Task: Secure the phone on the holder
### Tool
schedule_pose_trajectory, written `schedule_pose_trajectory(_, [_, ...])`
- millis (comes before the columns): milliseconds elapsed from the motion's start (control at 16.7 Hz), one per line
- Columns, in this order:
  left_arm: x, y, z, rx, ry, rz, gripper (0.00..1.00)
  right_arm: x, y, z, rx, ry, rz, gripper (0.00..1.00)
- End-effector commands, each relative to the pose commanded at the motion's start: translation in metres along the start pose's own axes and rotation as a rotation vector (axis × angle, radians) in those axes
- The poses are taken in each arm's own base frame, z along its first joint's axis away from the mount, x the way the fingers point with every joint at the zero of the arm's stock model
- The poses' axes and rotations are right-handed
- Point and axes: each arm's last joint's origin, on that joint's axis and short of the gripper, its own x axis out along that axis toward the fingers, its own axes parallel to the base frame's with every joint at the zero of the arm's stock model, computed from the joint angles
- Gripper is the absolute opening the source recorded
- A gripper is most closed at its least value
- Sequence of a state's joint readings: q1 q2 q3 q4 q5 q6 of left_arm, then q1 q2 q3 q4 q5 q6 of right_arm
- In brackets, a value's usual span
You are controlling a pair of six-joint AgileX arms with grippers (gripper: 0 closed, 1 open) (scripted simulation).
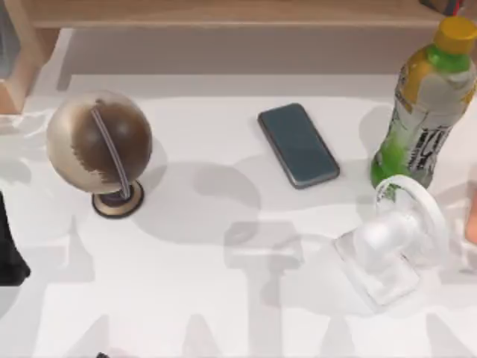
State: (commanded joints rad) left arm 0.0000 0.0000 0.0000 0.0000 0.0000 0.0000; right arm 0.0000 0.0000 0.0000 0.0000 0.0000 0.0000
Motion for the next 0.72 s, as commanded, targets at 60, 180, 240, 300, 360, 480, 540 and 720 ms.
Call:
schedule_pose_trajectory(60, [0.0, 0.0, 0.0, 0.0, 0.0, 0.0, 1.0, 0.0, 0.0, 0.0, 0.0, 0.0, 0.0, 1.0])
schedule_pose_trajectory(180, [0.0, 0.0, 0.0, 0.0, 0.0, 0.0, 1.0, 0.0, 0.0, 0.001, -0.003, 0.007, 0.002, 1.0])
schedule_pose_trajectory(240, [0.0, 0.0, 0.0, 0.0, 0.0, 0.0, 1.0, 0.0, 0.001, 0.004, -0.008, 0.021, 0.005, 1.0])
schedule_pose_trajectory(300, [0.0, 0.0, 0.0, 0.0, 0.0, 0.0, 1.0, 0.0, 0.001, 0.009, -0.014, 0.047, 0.01, 1.0])
schedule_pose_trajectory(360, [0.0, 0.0, 0.0, 0.0, 0.0, 0.0, 1.0, 0.001, 0.002, 0.016, -0.021, 0.08, 0.016, 1.0])
schedule_pose_trajectory(480, [0.0, 0.0, 0.0, 0.0, 0.0, 0.0, 1.0, 0.004, 0.003, 0.035, -0.033, 0.162, 0.029, 1.0])
schedule_pose_trajectory(540, [0.0, 0.0, 0.0, 0.0, 0.0, 0.0, 1.0, 0.007, 0.004, 0.049, -0.037, 0.206, 0.035, 1.0])
schedule_pose_trajectory(720, [0.0, 0.0, 0.0, 0.0, 0.0, 0.0, 1.0, 0.026, 0.009, 0.104, -0.046, 0.321, 0.053, 1.0])
